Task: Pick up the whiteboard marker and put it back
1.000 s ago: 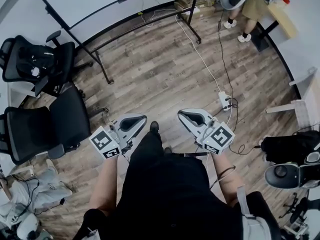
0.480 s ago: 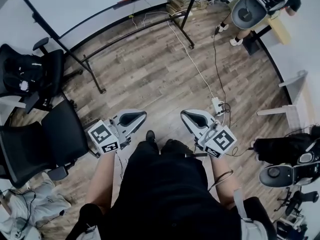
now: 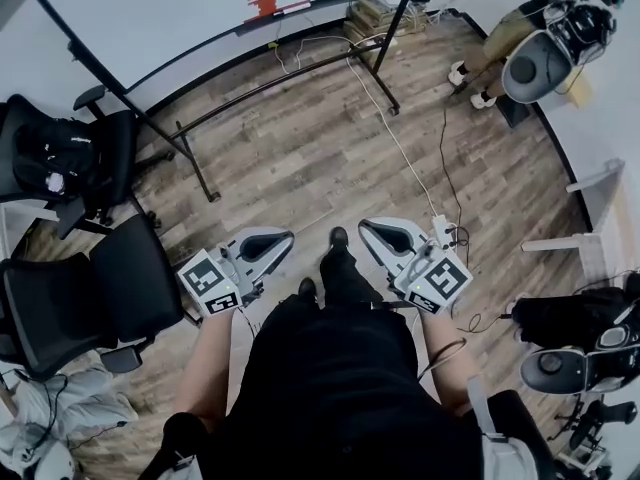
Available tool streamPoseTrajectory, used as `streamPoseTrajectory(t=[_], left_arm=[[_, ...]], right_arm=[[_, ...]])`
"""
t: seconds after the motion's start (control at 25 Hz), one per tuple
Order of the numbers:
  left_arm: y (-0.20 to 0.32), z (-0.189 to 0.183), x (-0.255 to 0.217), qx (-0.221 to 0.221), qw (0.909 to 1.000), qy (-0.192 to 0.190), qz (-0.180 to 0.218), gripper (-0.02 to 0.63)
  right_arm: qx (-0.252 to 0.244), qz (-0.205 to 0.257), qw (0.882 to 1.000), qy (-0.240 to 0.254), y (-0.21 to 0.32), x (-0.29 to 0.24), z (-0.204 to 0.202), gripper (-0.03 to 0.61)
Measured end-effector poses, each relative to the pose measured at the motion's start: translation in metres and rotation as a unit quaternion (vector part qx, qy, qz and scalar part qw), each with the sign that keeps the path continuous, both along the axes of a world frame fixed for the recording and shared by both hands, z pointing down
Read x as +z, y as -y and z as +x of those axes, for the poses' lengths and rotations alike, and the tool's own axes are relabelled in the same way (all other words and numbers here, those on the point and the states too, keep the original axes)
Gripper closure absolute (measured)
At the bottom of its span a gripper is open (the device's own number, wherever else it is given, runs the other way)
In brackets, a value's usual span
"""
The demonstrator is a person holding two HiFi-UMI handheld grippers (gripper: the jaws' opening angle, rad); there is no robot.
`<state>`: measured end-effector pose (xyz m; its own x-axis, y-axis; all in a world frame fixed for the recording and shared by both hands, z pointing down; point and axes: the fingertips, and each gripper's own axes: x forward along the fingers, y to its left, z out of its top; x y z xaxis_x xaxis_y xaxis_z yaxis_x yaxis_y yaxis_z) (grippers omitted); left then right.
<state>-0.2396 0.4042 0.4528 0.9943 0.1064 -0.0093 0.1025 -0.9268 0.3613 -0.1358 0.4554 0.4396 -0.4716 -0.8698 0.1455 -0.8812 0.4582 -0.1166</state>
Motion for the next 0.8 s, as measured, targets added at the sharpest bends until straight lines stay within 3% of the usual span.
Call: streamPoseTrajectory(t=[0.8], left_arm=[[0.131, 0.15, -0.029, -0.104, 0.9936, 0.031, 0.029, 0.601]], right_arm=[[-0.107, 0.03, 0.994, 0.008, 0.154, -0.01, 0.159, 0.557]])
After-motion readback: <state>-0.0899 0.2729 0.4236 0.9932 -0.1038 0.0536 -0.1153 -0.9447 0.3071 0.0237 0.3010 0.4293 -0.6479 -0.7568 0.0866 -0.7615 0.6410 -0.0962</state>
